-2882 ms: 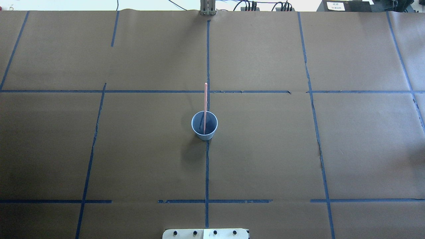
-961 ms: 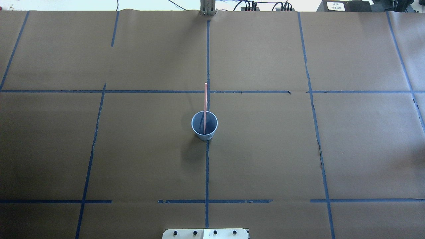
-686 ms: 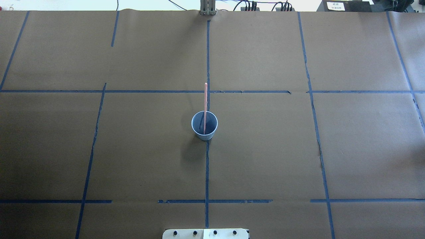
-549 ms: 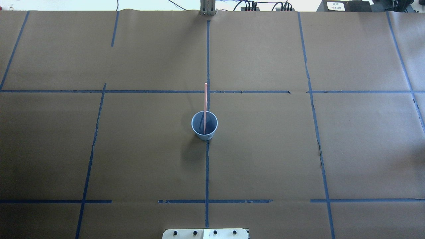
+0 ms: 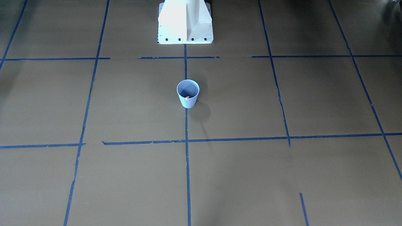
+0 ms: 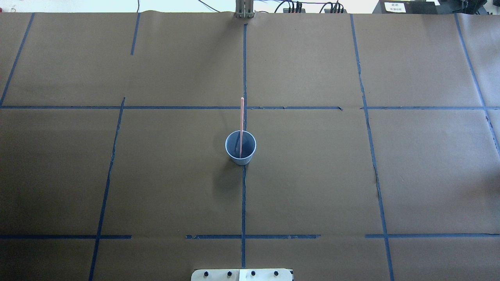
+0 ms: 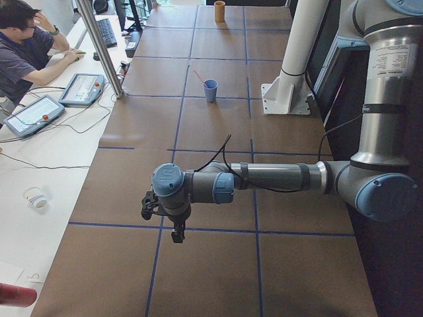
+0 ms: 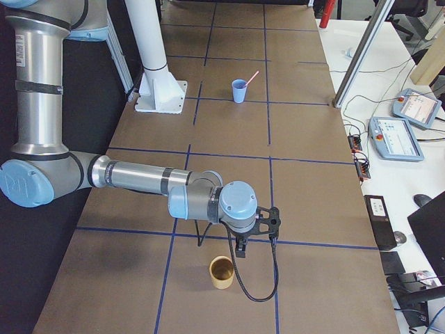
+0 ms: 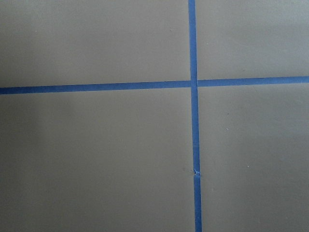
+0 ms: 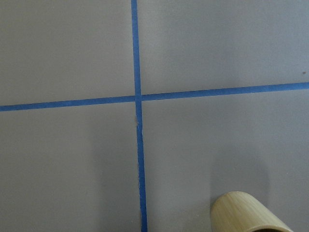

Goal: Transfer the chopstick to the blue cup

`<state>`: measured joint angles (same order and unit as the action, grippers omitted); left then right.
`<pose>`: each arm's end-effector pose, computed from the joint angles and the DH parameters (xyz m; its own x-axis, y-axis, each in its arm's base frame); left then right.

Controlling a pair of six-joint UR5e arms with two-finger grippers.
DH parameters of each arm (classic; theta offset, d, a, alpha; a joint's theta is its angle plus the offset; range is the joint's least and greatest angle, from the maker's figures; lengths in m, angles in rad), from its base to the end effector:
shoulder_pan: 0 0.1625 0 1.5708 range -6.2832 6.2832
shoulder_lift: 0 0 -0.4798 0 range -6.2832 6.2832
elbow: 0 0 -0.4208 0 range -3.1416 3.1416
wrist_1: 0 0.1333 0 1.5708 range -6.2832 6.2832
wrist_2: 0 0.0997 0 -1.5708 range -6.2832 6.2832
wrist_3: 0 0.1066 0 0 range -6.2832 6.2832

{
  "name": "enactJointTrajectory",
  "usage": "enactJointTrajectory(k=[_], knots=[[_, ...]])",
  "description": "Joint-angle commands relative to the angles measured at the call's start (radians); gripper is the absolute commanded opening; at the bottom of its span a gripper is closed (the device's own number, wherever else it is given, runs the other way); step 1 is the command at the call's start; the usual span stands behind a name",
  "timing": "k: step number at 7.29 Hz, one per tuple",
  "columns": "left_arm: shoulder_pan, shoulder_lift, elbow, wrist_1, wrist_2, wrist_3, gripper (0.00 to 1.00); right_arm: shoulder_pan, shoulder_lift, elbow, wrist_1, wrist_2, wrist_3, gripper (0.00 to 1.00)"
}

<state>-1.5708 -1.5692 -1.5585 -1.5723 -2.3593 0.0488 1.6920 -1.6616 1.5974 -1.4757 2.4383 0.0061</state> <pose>-0.0577 -0.5188 0.7245 0.7041 0.0400 -0.7090 -0.0344 0.9992 0.0222 0.1094 -0.4684 0.7331 0.6441 0.0609 0.7625 -0.1248 0.9918 0.0262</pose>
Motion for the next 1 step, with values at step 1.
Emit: enactJointTrajectory(k=[1], knots=[[0.0,0.001,0.0,0.0,0.0,0.0,1.0,0.0,-0.001,-0.001,0.0,-0.002,0.0,1.0]])
